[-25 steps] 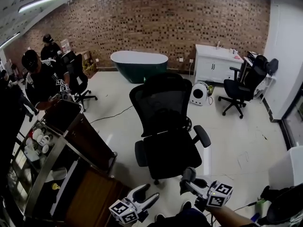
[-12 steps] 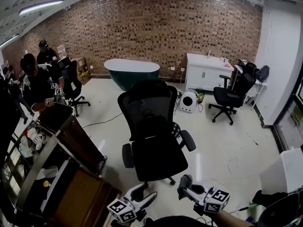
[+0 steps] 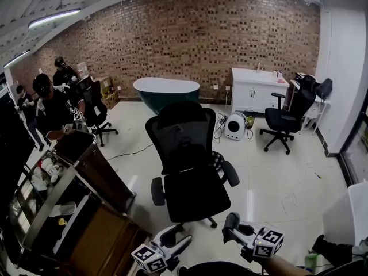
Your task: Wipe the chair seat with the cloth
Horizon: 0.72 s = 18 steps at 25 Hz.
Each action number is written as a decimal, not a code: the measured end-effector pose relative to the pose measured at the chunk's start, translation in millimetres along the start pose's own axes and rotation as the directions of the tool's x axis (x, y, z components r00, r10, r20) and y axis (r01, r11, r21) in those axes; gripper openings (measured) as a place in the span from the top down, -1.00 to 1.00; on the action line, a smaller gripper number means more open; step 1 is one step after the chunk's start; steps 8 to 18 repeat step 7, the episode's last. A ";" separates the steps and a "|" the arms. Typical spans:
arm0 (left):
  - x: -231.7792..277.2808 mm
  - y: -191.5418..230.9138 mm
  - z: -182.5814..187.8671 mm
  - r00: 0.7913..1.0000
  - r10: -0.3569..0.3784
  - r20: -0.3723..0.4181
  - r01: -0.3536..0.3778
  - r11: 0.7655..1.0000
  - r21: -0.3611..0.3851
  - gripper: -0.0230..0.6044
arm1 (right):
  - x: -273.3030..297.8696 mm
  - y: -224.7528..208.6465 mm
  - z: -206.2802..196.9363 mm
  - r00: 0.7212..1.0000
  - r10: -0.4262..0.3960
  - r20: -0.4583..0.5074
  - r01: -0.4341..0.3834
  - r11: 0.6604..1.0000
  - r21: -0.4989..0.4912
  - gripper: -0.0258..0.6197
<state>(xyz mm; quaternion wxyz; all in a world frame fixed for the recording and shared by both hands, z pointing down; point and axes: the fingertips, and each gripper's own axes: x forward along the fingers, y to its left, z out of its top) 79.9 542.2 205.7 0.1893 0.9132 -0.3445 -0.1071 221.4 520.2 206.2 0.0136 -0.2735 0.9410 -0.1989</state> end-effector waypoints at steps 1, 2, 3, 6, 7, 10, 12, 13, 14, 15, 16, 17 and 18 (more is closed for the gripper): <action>-0.7 -1.5 0.0 1.000 0.007 -0.001 -0.007 1.000 0.002 -0.02 | -0.7 0.0 -0.3 1.000 0.006 0.000 -0.006 1.000 -0.002 0.83; -1.6 -2.6 0.4 1.000 0.015 -0.002 -0.015 1.000 0.004 -0.02 | -0.6 0.3 0.2 1.000 0.012 0.001 -0.012 1.000 -0.004 0.83; -2.8 -3.3 0.8 1.000 0.022 -0.004 -0.022 1.000 0.005 -0.02 | -0.1 1.0 1.3 1.000 0.019 0.003 -0.019 1.000 -0.006 0.83; -5.4 -3.1 1.6 1.000 0.028 0.006 -0.028 1.000 0.006 -0.02 | 3.2 3.8 7.4 0.999 0.037 0.011 -0.037 0.999 -0.019 0.83; -5.9 -2.7 1.9 1.000 0.028 0.011 -0.028 1.000 0.006 -0.02 | 4.5 4.6 9.7 0.999 0.043 0.014 -0.042 0.999 -0.024 0.83; -5.9 -2.7 1.9 1.000 0.028 0.011 -0.028 1.000 0.006 -0.02 | 4.5 4.6 9.7 0.999 0.043 0.014 -0.042 0.999 -0.024 0.83; -5.9 -2.7 1.9 1.000 0.028 0.011 -0.028 1.000 0.006 -0.02 | 4.5 4.6 9.7 0.999 0.043 0.014 -0.042 0.999 -0.024 0.83; -5.9 -2.7 1.9 1.000 0.028 0.011 -0.028 1.000 0.006 -0.02 | 4.5 4.6 9.7 0.999 0.043 0.014 -0.042 0.999 -0.024 0.83; -5.9 -2.7 1.9 1.000 0.028 0.011 -0.028 1.000 0.006 -0.02 | 4.5 4.6 9.7 0.999 0.043 0.014 -0.042 0.999 -0.024 0.83; -5.9 -2.7 1.9 1.000 0.028 0.011 -0.028 1.000 0.006 -0.02 | 4.5 4.6 9.7 0.999 0.043 0.014 -0.042 0.999 -0.024 0.83; -5.9 -2.7 1.9 1.000 0.028 0.011 -0.028 1.000 0.006 -0.02 | 4.5 4.6 9.7 0.999 0.043 0.014 -0.042 0.999 -0.024 0.83; -5.9 -2.7 1.9 1.000 0.028 0.011 -0.028 1.000 0.006 -0.02 | 4.5 4.6 9.7 0.999 0.043 0.014 -0.042 0.999 -0.024 0.83; -5.9 -2.7 1.9 1.000 0.028 0.011 -0.028 1.000 0.006 -0.02 | 4.5 4.6 9.7 0.999 0.043 0.014 -0.042 0.999 -0.024 0.83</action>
